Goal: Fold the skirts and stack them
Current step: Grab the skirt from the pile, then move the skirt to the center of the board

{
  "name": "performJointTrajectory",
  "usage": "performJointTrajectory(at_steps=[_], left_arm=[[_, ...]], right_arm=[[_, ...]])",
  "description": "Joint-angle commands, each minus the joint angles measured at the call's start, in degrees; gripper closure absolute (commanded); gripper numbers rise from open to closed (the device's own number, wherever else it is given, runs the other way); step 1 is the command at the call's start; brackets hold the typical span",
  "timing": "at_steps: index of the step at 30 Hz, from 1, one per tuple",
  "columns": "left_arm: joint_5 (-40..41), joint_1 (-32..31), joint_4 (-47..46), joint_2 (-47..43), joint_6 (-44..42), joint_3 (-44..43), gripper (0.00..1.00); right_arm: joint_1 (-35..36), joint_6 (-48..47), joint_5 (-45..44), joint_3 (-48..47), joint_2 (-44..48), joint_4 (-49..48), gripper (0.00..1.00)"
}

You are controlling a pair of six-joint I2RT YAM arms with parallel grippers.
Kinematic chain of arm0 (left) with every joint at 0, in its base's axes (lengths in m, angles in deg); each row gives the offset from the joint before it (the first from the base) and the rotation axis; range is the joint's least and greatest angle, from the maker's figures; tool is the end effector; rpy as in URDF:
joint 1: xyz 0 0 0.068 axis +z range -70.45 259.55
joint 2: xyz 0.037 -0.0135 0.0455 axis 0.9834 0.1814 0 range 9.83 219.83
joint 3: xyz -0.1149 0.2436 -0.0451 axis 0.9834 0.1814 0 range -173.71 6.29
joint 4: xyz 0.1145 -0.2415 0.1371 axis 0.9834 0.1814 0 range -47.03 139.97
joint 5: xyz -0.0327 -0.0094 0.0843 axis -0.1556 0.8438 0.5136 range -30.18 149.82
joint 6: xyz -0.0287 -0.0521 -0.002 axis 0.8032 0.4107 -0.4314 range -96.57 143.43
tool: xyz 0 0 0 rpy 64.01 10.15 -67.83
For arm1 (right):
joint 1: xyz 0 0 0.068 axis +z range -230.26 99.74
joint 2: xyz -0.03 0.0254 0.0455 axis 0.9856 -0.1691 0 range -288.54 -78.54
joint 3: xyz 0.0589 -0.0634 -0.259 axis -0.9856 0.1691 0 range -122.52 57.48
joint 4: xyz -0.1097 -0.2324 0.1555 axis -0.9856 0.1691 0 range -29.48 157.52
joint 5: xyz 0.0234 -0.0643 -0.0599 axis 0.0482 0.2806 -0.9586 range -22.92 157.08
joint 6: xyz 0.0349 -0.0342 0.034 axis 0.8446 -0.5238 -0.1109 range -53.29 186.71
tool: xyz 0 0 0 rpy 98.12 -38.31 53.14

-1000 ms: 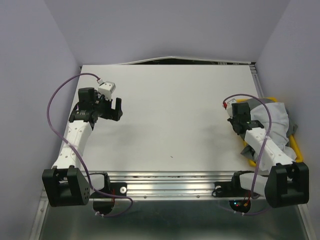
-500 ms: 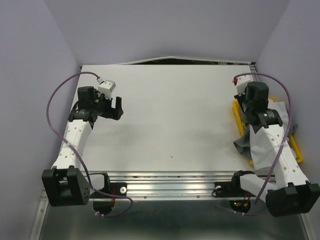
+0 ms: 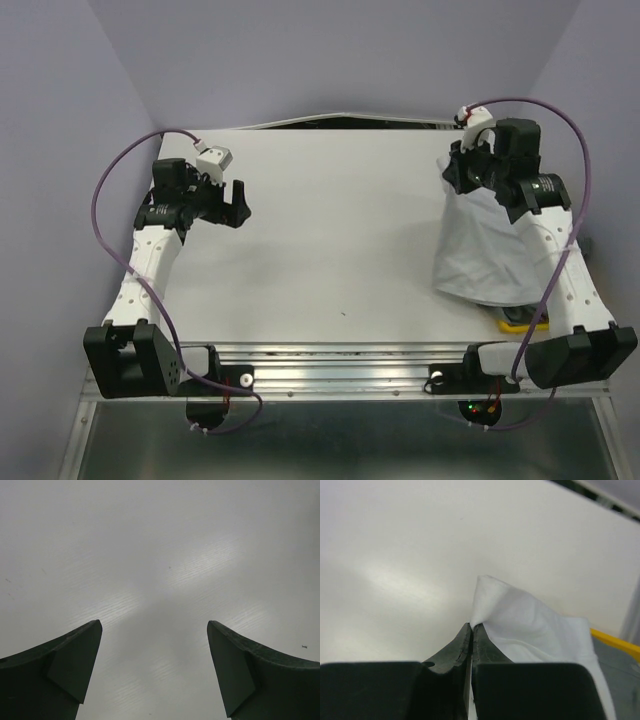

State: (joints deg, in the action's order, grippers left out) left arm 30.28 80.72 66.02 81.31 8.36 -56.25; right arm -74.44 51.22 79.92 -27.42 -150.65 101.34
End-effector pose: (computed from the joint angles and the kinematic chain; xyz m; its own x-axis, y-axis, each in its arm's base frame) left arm 0.3234 -0.0148 0.3195 -0.4072 0.2180 -0.8869 0.5243 0.8510 -0.0316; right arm 0.3049 0.0408 0.4321 -0.3720 -0.2996 -0.8786 -0.4084 0.9028 -0.1350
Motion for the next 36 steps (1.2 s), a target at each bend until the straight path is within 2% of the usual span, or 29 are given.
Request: performJointTrajectory(at_steps=[1, 7, 8, 12, 15, 17, 18, 20, 22, 27, 28, 31, 33, 36], left_arm=[[-3.06, -0.2, -0.11, 0.41, 1.45, -3.11, 0.01], [-3.59, -0.11, -3.18, 0.06, 3.37, -0.05, 0.01], [-3.6, -0.11, -3.71, -0.03, 3.73, 0.57, 0.02], [-4.56, 0.32, -7.65, -0.73, 4.96, 4.44, 0.01], [-4.91, 1.29, -9.51, -0.99, 5.75, 6.11, 0.02], [-5.53, 2.96, -10.65, -0.73, 6.46, 6.91, 0.01], [-5.79, 3.31, -10.92, -0.56, 6.54, 7.17, 0.01], [-5.79, 3.75, -11.01, 0.23, 6.2, 7.52, 0.02], [-6.49, 3.66, -11.27, 0.85, 5.49, 8.05, 0.01], [-8.95, 2.26, -11.01, 5.06, 1.28, 7.27, 0.04], [-8.35, 0.26, -10.05, 7.16, -0.56, 6.04, 0.09], [-5.11, -6.23, -9.07, 10.6, -2.42, 2.97, 0.16], [-3.95, -9.07, -9.07, 14.81, -3.03, 1.03, 0.23], [-3.16, -13.99, -8.72, 20.7, -3.38, -3.45, 0.34]], right_arm=[[3.31, 10.73, 14.83, 4.46, -4.69, -4.58, 0.99], [17.25, 19.96, 14.94, 13.43, -15.48, -18.72, 0.99], [17.29, 19.97, 14.76, 13.88, -15.51, -20.06, 0.99], [27.37, 24.52, 14.4, 13.72, -25.14, -25.77, 0.99], [31.77, 26.55, 16.15, 9.08, -31.48, -26.49, 0.88], [32.4, 27.17, 17.65, 5.38, -33.61, -25.88, 0.73], [32.41, 26.91, 17.92, 3.54, -34.22, -25.44, 0.69], [32.41, 24.99, 15.39, -1.22, -34.67, -22.2, 0.47], [31.71, 22.7, 13.19, -1.85, -33.36, -19.74, 0.36], [24.69, 18.48, 9.67, 3.42, -25.89, -15.25, 0.35], [22.15, 14.47, 7.05, 4.04, -25.1, -11.67, 0.36], [17.4, 10.84, 1.68, 5.79, -24.13, -6.47, 0.38], [11.44, 7.51, -3.14, 9.47, -23.07, -6.01, 0.4], [6.49, 3.12, -7.2, 11.95, -23.33, -4.96, 0.43]])
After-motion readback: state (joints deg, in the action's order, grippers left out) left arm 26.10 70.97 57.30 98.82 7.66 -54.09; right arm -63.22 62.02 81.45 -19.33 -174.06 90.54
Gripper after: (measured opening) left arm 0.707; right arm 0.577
